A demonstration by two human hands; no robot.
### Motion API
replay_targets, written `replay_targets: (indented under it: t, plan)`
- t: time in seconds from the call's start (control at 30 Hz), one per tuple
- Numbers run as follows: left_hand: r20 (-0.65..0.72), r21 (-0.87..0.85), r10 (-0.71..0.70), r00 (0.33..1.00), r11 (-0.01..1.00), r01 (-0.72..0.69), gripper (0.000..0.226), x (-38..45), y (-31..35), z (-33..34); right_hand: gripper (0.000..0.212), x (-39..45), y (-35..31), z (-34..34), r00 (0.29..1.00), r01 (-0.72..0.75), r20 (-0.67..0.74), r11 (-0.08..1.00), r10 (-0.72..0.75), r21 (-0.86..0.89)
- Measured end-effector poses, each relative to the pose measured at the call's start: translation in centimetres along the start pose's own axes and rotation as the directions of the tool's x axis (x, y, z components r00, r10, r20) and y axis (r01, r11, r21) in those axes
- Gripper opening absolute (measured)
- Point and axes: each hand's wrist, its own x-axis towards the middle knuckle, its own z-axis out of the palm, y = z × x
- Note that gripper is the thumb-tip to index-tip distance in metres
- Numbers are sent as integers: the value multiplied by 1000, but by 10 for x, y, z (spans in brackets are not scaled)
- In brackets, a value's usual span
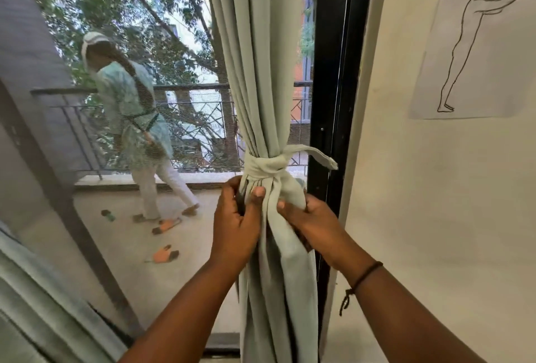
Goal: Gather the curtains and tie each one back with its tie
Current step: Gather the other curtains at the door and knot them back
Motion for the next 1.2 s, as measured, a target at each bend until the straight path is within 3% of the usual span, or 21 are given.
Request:
replay_targets:
  t: [0.07, 0.13, 0.17, 0.23, 0.3, 0.43, 0.5, 0.53, 0.6, 0.67, 0.7, 0.83, 0.93, 1.0, 1.13, 1.2]
  plan:
    - [-57, 112, 19, 998, 994, -13, 14, 5, -3, 0, 44, 0, 6, 5, 974, 116, -128, 894, -188, -433]
    - [-74, 247, 106, 992, 965, -85, 26, 11, -9, -6, 79, -3, 12, 8, 915, 156, -122, 617, -384, -771]
    - [-49, 313, 152, 987, 941, -129, 31, 15, -12, -12, 85, -3, 14, 7, 889, 143, -115, 508, -443, -850]
    - [28, 431, 218, 976, 878, -208, 45, 25, -19, -25, 75, 1, 20, -2, 825, 132, -102, 366, -556, -921]
    - [108, 486, 239, 965, 834, -261, 54, 33, -23, -31, 64, 6, 27, -9, 769, 117, -106, 303, -630, -946]
    - [199, 443, 201, 959, 854, -271, 40, 43, -28, -25, 65, 13, 26, -6, 851, 92, -154, 431, -502, -898]
    - [248, 368, 188, 950, 889, -272, 42, 50, -29, -30, 55, 14, 16, -4, 896, 140, -128, 546, -424, -826]
    - [249, 322, 201, 947, 905, -277, 42, 52, -29, -34, 48, 12, 7, -4, 883, 203, -125, 609, -452, -767]
    - [220, 172, 214, 952, 952, -254, 34, 60, -17, -42, 37, 10, -26, 0, 753, 345, -242, 680, -612, -647]
    - [179, -44, 197, 964, 980, -192, 18, 73, 7, -45, 33, 16, -70, 7, 603, 484, -349, 676, -717, -556]
    - [170, -128, 204, 964, 975, -184, 17, 81, 21, -44, 32, 23, -93, 12, 576, 532, -348, 663, -739, -527]
    - [127, -306, 299, 946, 919, -249, 22, 128, 93, -41, 33, 48, -171, 40, 589, 550, -337, 670, -734, -498]
    - [51, -460, 241, 969, 867, -191, 28, 164, 133, -43, 38, 57, -202, 55, 499, 523, -409, 642, -764, -561]
    - [75, -522, 170, 983, 846, -107, 31, 185, 155, -46, 44, 61, -220, 63, 442, 474, -417, 602, -794, -643]
    - [248, -504, 19, 969, 856, 112, 47, 211, 183, -47, 28, 75, -239, 74, 416, 393, -432, 587, -800, -708]
    - [275, -397, 30, 961, 914, 85, 58, 214, 188, -40, 25, 82, -239, 81, 407, 364, -431, 576, -805, -732]
